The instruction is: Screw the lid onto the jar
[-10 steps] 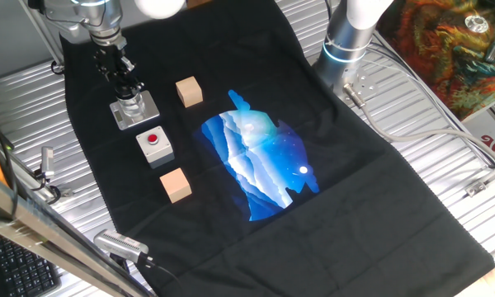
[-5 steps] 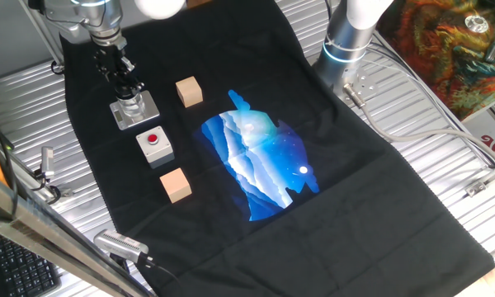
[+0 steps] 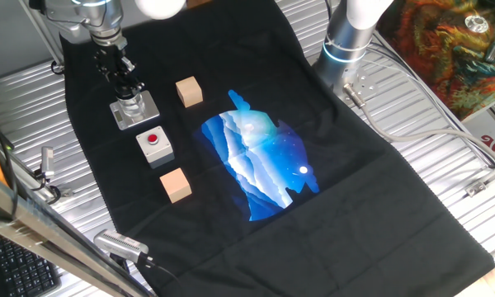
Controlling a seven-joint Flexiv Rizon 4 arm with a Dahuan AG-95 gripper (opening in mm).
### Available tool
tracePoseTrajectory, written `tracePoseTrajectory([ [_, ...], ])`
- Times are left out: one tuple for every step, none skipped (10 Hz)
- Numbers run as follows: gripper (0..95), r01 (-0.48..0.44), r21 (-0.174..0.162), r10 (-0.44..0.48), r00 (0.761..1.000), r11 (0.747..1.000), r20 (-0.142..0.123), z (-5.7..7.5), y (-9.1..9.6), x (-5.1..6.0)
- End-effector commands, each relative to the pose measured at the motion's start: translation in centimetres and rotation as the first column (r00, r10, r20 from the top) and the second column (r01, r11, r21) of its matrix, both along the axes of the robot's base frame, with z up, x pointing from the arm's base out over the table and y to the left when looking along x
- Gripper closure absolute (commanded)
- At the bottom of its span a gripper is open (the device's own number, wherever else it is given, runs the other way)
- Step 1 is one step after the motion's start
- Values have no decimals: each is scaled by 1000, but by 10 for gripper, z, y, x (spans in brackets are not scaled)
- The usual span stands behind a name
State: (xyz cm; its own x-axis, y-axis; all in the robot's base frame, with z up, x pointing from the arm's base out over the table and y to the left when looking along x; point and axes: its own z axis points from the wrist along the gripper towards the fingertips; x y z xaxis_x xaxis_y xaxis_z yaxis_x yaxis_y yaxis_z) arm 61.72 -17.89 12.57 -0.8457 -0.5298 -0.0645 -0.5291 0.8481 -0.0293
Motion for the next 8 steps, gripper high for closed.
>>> tracePoseTrajectory([
  [190, -2, 0, 2, 1000, 1000, 1, 0, 0, 0],
  [190, -2, 0, 2, 1000, 1000, 1, 0, 0, 0],
  [190, -3, 0, 3, 1000, 1000, 1, -1, 0, 0],
  [190, -4, 0, 4, 1000, 1000, 1, -1, 0, 0],
  [190, -4, 2, 4, 1000, 1000, 2, -1, 0, 0],
  [190, -5, 2, 5, 1000, 1000, 2, -1, 0, 0],
  [190, -6, 2, 6, 1000, 1000, 2, -1, 0, 1],
  [190, -7, 3, 7, 1000, 1000, 2, -1, 0, 1],
])
